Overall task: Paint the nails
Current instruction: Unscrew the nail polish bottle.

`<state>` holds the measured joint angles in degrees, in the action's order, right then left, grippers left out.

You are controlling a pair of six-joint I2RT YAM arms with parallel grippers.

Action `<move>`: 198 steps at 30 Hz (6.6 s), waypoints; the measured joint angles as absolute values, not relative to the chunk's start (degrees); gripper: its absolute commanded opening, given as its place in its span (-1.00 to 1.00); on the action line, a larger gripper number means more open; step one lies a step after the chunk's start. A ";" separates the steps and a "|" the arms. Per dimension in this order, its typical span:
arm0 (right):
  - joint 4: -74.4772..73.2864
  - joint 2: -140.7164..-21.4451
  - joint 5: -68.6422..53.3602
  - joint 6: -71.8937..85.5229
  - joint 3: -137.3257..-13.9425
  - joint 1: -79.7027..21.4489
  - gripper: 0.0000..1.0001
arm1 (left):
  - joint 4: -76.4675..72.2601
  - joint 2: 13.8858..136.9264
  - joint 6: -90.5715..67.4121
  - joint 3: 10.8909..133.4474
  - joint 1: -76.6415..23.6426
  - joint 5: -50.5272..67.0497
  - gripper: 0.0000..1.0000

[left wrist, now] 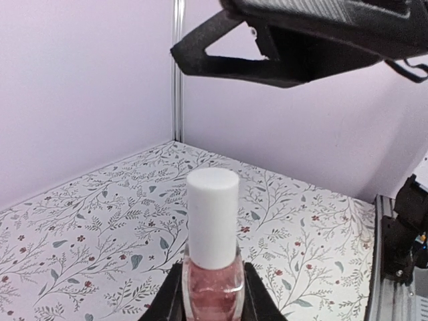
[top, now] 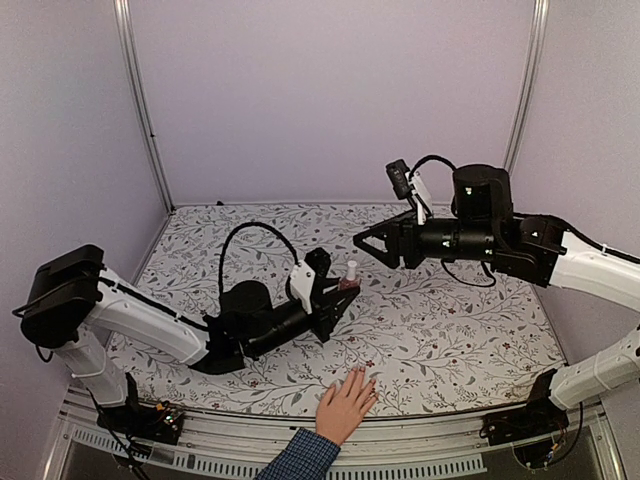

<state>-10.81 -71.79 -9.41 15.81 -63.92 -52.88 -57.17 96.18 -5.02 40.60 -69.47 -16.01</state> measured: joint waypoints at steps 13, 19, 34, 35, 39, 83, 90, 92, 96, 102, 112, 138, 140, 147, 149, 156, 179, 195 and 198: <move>-8.05 -71.16 -18.04 15.16 -62.17 -52.99 -0.10 | -60.88 92.88 -10.20 38.39 -68.47 -9.65 -1.00; -9.17 -73.21 -18.68 14.13 -62.30 -53.91 -0.21 | -60.62 92.88 -11.25 38.41 -68.12 -8.88 -1.00; -11.29 -75.88 -16.78 11.86 -63.29 -54.96 -0.93 | -58.65 92.99 -12.75 39.16 -67.77 -8.45 -1.00; -11.29 -76.01 -16.51 11.60 -63.29 -54.96 -0.98 | -58.50 92.99 -12.97 39.18 -67.68 -8.45 -1.00; -11.18 -76.14 -16.14 11.51 -63.29 -54.98 -1.00 | -58.37 93.01 -13.72 39.18 -67.53 -8.36 -0.89; -10.90 -76.09 -14.41 13.89 -63.24 -55.40 -1.00 | -59.66 93.78 -15.22 40.14 -66.85 -7.42 -0.48; -10.79 -76.07 -14.26 14.31 -63.24 -55.44 -1.00 | -59.70 93.89 -14.74 40.14 -66.85 -7.18 -0.34; -10.68 -76.03 -14.22 14.35 -63.24 -55.44 -1.00 | -59.70 94.11 -14.70 40.14 -66.85 -7.05 -0.33; -10.66 -76.03 -14.09 14.37 -63.24 -55.46 -1.00 | -59.64 94.32 -14.66 40.14 -66.85 -6.94 -0.41; -10.44 -76.03 -14.00 14.17 -63.24 -55.44 -1.00 | -59.83 94.32 -14.92 40.12 -66.76 -7.29 -0.69; -10.00 -76.03 -14.04 14.37 -63.24 -55.55 -0.44 | -61.95 94.30 -14.50 38.96 -66.74 -7.42 -1.00; -9.04 -76.40 -14.52 14.96 -63.24 -55.51 -1.00 | -60.36 93.14 -13.37 38.48 -66.63 -8.01 -1.00; -8.51 -76.29 -15.14 14.55 -63.24 -55.51 -1.00 | -60.01 92.38 -13.32 38.35 -66.48 -6.79 -1.00; -7.81 -74.65 -18.17 12.69 -62.85 -55.51 -1.00 | -61.34 91.02 -13.32 37.76 -64.75 1.80 -1.00; -7.77 -73.78 -19.75 11.79 -62.74 -55.51 -1.00 | -62.35 90.48 -13.37 37.58 -64.47 5.06 -1.00; -6.00 -70.85 -28.82 7.20 -61.91 -55.53 -1.00 | -63.96 88.12 -13.41 37.54 -64.31 15.29 -1.00; -2.70 -69.43 -36.49 3.29 -60.64 -55.92 0.16 | -65.06 83.83 -9.67 35.66 -65.01 19.97 -1.00; -2.39 -70.67 -20.88 13.13 -60.62 -55.86 -0.12 | -57.80 87.18 -5.02 39.07 -68.73 -3.81 -1.00; -2.39 -71.29 -19.94 14.11 -60.62 -55.86 -0.24 | -57.17 88.18 -4.29 40.12 -69.43 -5.98 -1.00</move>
